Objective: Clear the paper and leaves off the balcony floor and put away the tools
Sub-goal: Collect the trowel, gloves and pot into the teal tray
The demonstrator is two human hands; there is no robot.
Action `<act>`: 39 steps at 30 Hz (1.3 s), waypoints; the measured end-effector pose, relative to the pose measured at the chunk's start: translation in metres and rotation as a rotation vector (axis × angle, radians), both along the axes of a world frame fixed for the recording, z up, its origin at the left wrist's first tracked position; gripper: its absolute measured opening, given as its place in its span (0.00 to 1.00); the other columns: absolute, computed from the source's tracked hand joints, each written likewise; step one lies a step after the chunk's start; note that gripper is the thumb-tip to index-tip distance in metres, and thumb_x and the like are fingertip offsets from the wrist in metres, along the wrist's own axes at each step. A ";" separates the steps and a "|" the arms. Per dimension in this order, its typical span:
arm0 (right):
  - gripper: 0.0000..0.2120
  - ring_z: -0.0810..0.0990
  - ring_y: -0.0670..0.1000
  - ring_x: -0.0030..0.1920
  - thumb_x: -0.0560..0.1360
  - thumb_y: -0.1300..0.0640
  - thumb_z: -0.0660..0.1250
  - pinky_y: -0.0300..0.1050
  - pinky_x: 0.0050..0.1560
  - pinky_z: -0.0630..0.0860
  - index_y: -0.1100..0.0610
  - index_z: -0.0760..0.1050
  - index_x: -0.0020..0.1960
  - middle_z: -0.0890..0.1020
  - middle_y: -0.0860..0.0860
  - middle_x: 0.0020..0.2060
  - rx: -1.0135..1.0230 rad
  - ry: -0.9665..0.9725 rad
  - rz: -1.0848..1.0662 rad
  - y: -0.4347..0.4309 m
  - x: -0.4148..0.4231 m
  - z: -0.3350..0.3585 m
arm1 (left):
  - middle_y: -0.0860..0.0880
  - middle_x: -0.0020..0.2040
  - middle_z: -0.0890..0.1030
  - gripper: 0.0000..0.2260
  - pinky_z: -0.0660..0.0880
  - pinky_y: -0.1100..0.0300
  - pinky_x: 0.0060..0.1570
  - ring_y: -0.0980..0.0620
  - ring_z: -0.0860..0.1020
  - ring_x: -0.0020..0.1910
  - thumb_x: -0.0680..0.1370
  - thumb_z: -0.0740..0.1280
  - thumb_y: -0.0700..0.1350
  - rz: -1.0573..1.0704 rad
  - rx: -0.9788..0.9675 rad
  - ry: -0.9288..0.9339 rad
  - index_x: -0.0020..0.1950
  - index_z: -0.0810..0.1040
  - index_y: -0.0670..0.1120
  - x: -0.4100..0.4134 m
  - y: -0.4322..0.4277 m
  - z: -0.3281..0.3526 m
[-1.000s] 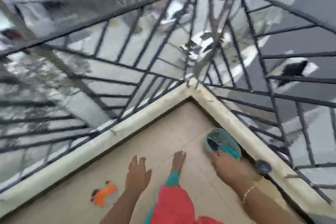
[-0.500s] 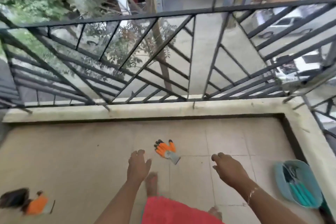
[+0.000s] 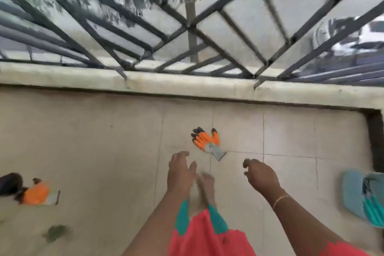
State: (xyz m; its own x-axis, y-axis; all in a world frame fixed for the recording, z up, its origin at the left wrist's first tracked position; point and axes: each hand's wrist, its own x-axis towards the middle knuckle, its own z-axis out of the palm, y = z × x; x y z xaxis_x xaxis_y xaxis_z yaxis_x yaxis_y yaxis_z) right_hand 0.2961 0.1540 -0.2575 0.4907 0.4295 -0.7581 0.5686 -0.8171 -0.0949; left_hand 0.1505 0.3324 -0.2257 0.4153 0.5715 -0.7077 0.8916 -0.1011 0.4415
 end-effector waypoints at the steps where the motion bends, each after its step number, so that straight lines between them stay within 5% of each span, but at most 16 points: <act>1: 0.12 0.75 0.55 0.58 0.78 0.55 0.59 0.45 0.54 0.70 0.53 0.70 0.61 0.75 0.52 0.58 -0.013 0.012 -0.022 0.008 0.000 -0.027 | 0.44 0.64 0.70 0.15 0.65 0.59 0.60 0.46 0.70 0.63 0.77 0.64 0.42 0.046 -0.024 -0.002 0.64 0.71 0.43 0.003 -0.003 -0.021; 5: 0.12 0.75 0.56 0.59 0.77 0.55 0.60 0.45 0.55 0.70 0.53 0.71 0.61 0.76 0.54 0.58 -0.055 0.025 -0.073 0.030 -0.003 -0.145 | 0.45 0.60 0.74 0.14 0.69 0.48 0.62 0.43 0.76 0.55 0.74 0.65 0.46 0.199 -0.095 0.016 0.60 0.74 0.48 0.003 -0.023 -0.112; 9: 0.11 0.76 0.58 0.58 0.76 0.58 0.62 0.46 0.53 0.71 0.56 0.74 0.58 0.78 0.57 0.56 -0.060 0.031 -0.112 0.037 -0.008 -0.252 | 0.47 0.57 0.77 0.24 0.70 0.48 0.63 0.47 0.76 0.57 0.67 0.57 0.60 0.350 -0.124 0.070 0.58 0.75 0.51 -0.005 -0.037 -0.191; 15: 0.13 0.75 0.62 0.56 0.74 0.62 0.61 0.50 0.51 0.73 0.60 0.72 0.59 0.75 0.60 0.54 -0.104 -0.027 -0.170 0.035 -0.006 -0.376 | 0.50 0.55 0.77 0.06 0.69 0.60 0.51 0.50 0.75 0.55 0.77 0.64 0.45 0.574 -0.169 0.011 0.53 0.74 0.50 0.046 -0.006 -0.231; 21: 0.12 0.72 0.64 0.57 0.75 0.62 0.60 0.54 0.52 0.73 0.62 0.70 0.59 0.73 0.63 0.54 -0.127 -0.086 -0.287 0.040 -0.007 -0.422 | 0.51 0.54 0.77 0.05 0.71 0.58 0.52 0.51 0.75 0.53 0.77 0.63 0.47 0.559 -0.130 -0.025 0.53 0.74 0.51 0.054 0.015 -0.241; 25: 0.13 0.73 0.65 0.53 0.71 0.55 0.65 0.52 0.47 0.72 0.64 0.75 0.51 0.76 0.63 0.49 -0.028 -0.063 -0.194 0.058 -0.010 -0.385 | 0.49 0.58 0.75 0.07 0.68 0.58 0.55 0.50 0.73 0.59 0.77 0.63 0.46 0.444 -0.060 0.008 0.55 0.74 0.50 0.039 0.016 -0.239; 30: 0.10 0.76 0.63 0.43 0.62 0.53 0.56 0.49 0.39 0.67 0.57 0.69 0.40 0.78 0.58 0.39 0.224 -0.033 -0.144 0.101 -0.006 -0.279 | 0.46 0.57 0.75 0.12 0.70 0.50 0.60 0.46 0.74 0.58 0.76 0.64 0.41 0.464 0.064 -0.030 0.59 0.74 0.46 -0.004 0.003 -0.201; 34: 0.01 0.73 0.56 0.37 0.70 0.60 0.62 0.42 0.31 0.62 0.57 0.70 0.42 0.77 0.53 0.37 0.303 0.059 -0.084 0.136 -0.011 -0.174 | 0.48 0.58 0.74 0.14 0.71 0.52 0.60 0.48 0.73 0.58 0.75 0.65 0.38 0.456 0.076 -0.139 0.60 0.74 0.46 -0.017 0.001 -0.133; 39: 0.07 0.77 0.55 0.44 0.73 0.62 0.62 0.43 0.37 0.66 0.56 0.76 0.49 0.77 0.52 0.43 0.313 0.102 0.285 0.178 -0.049 -0.039 | 0.52 0.67 0.69 0.23 0.67 0.59 0.63 0.52 0.65 0.67 0.75 0.64 0.36 0.358 0.157 -0.194 0.68 0.68 0.50 -0.035 0.024 -0.029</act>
State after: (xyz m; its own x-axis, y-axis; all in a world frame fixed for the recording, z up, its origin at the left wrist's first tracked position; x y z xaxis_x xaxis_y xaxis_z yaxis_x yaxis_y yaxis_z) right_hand 0.2471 0.3324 -0.2967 0.2484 0.7541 -0.6080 0.7422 -0.5515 -0.3808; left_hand 0.1150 0.3560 -0.2546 0.2879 0.7981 -0.5293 0.7847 0.1203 0.6081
